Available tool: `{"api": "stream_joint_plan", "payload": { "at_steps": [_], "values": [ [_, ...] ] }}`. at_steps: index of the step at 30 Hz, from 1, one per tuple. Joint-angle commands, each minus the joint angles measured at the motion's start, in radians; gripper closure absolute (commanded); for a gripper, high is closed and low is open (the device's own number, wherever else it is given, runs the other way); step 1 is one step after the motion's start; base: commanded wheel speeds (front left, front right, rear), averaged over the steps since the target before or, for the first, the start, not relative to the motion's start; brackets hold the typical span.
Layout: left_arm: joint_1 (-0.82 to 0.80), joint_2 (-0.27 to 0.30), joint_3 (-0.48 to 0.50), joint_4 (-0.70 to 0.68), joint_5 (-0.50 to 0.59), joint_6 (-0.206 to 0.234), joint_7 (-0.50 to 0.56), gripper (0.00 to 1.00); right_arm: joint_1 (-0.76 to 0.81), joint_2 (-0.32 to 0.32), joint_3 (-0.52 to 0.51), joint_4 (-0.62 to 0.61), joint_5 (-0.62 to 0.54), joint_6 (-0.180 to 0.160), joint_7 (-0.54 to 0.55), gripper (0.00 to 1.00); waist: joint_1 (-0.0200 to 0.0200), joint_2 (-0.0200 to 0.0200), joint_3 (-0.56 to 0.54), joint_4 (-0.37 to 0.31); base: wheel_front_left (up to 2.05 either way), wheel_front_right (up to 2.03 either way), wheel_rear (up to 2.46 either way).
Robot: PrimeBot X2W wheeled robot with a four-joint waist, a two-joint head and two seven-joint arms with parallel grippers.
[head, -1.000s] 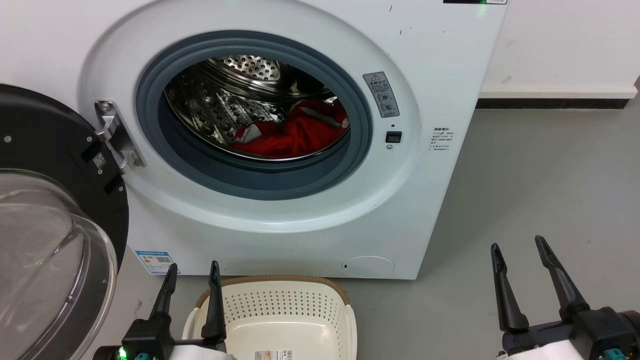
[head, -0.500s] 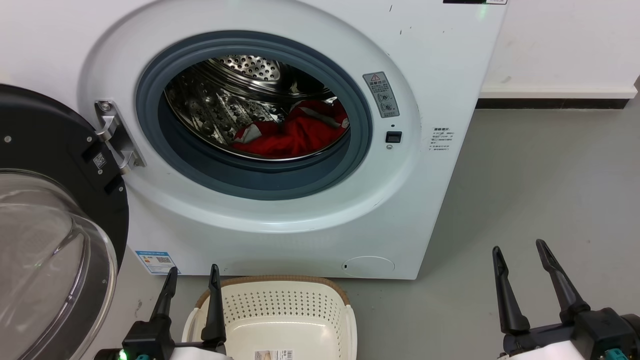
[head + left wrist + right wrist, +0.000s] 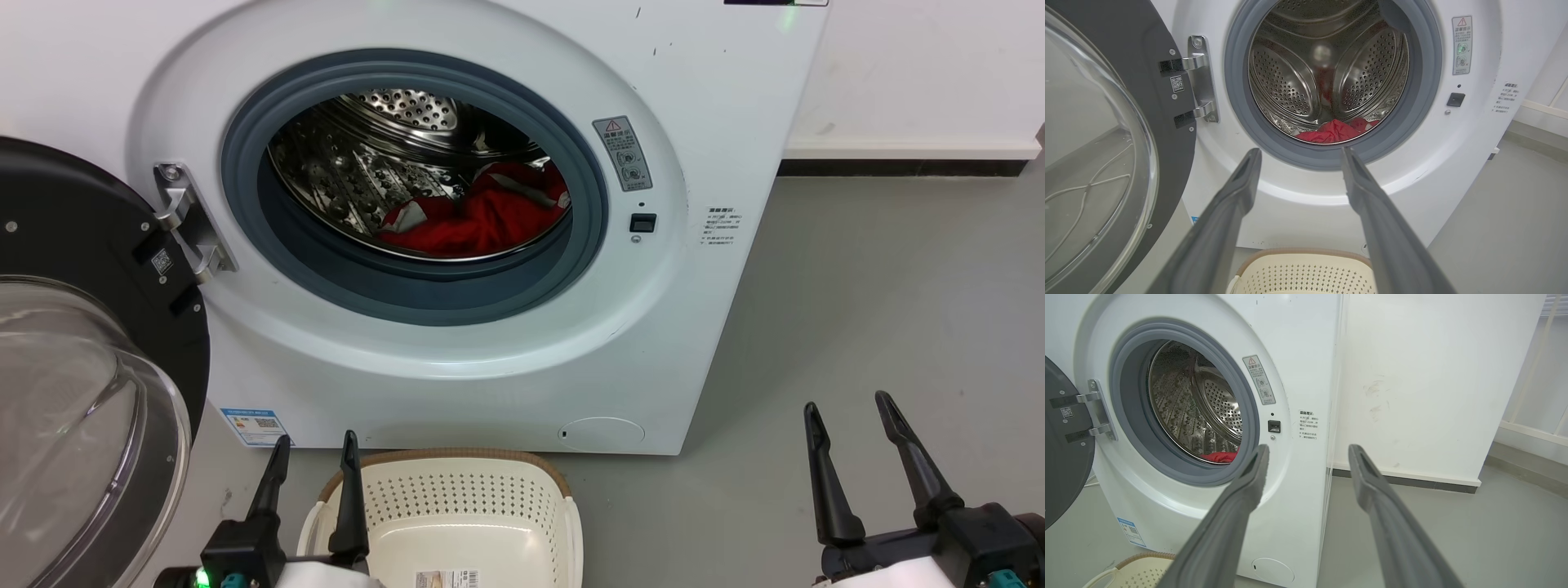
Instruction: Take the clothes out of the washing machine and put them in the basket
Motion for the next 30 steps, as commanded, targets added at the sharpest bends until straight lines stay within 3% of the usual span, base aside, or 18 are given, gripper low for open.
{"api": "stream_joint_plan", "payload": {
  "at_steps": [1,9,18,27,28,30],
  "values": [
    [-0.018,0.002,0.004,0.007,-0.004,0.0,-0.003,0.0,0.003,-0.004,0.001,-0.003,0.003,0.0,-0.002,0.0,0.0,0.0,0.003,-0.002,0.0,0.0,0.0],
    [-0.161,0.002,0.017,0.111,0.0,-0.052,-0.003,0.0,-0.033,-0.004,0.011,-0.013,0.003,0.0,-0.002,0.0,0.0,0.0,0.047,-0.022,0.0,0.0,0.0],
    [-0.473,0.033,0.066,0.322,0.041,-0.107,-0.003,0.0,-0.11,-0.003,0.02,-0.035,0.004,0.0,-0.002,0.0,0.0,0.0,0.194,-0.085,0.0,0.0,0.0],
    [-0.839,0.116,0.064,0.599,0.071,-0.128,-0.003,0.0,-0.209,-0.002,0.02,-0.064,0.029,0.0,-0.002,0.0,0.0,0.0,0.38,-0.153,0.0,0.0,0.0],
    [-0.969,0.146,0.045,0.698,0.096,-0.125,0.001,0.0,-0.248,-0.002,0.016,-0.076,0.042,0.0,-0.002,0.0,0.0,0.0,0.443,-0.173,0.0,0.0,0.0],
    [-1.057,0.165,0.036,0.757,0.106,-0.126,0.013,0.0,-0.271,-0.002,0.014,-0.084,0.052,0.0,-0.002,0.0,0.0,0.0,0.483,-0.186,0.0,0.0,0.0]
  ]
}}
